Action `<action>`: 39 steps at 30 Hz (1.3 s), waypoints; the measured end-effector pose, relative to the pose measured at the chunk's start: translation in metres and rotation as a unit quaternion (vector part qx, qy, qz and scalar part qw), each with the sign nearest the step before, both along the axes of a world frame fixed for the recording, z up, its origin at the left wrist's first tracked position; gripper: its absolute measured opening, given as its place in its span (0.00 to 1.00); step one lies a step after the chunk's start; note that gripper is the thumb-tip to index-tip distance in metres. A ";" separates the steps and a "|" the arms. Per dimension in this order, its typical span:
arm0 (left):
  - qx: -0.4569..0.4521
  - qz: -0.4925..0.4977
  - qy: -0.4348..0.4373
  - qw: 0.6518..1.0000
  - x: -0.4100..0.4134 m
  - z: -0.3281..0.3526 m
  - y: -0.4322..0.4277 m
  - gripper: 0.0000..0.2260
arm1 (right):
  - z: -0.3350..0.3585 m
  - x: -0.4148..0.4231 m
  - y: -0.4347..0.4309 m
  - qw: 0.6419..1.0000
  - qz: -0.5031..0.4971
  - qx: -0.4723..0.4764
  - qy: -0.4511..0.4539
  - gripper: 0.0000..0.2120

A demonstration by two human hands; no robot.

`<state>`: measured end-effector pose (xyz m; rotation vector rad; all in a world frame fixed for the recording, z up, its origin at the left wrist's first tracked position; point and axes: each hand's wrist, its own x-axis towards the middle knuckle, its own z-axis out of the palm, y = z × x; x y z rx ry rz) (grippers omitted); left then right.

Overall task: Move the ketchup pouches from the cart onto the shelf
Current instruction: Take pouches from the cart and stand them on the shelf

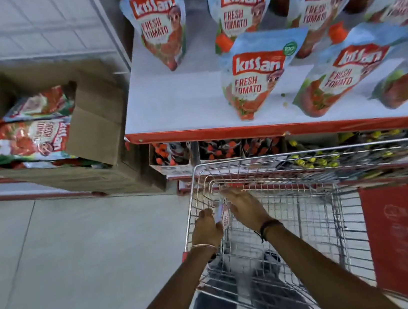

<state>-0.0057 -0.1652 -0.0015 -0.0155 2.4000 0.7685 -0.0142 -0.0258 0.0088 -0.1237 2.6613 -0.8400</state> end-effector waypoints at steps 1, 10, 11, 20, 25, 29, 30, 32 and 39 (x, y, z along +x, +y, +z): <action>-0.005 -0.002 -0.021 1.000 -0.001 -0.006 0.000 0.15 | -0.010 0.000 -0.002 1.000 0.011 0.006 -0.005 0.25; -0.003 0.033 -0.028 0.999 -0.007 -0.033 0.007 0.08 | -0.057 -0.001 -0.005 0.993 0.084 0.079 0.038 0.30; -0.005 0.033 -0.025 0.999 -0.007 -0.033 0.008 0.08 | -0.056 -0.003 -0.005 0.991 0.088 0.089 0.036 0.27; 0.006 0.001 0.023 1.000 -0.015 0.004 0.014 0.07 | -0.027 0.009 0.025 0.990 0.074 0.115 0.034 0.13; 0.020 -0.027 0.069 0.997 -0.020 0.051 0.011 0.07 | 0.025 0.022 0.030 0.996 -0.012 0.052 0.074 0.10; 0.019 -0.050 0.129 0.990 -0.027 0.101 0.001 0.07 | 0.085 0.024 0.025 0.991 -0.032 0.008 0.130 0.09; 0.021 -0.056 0.146 0.988 -0.031 0.116 -0.003 0.07 | 0.099 0.024 0.023 0.988 -0.035 0.003 0.147 0.09; 0.037 -0.064 0.178 0.981 -0.040 0.150 -0.009 0.07 | 0.129 0.022 0.020 0.983 -0.044 -0.006 0.178 0.10; 0.078 -0.061 0.282 0.954 -0.071 0.275 -0.038 0.03 | 0.244 -0.004 0.003 0.952 -0.051 -0.067 0.294 0.06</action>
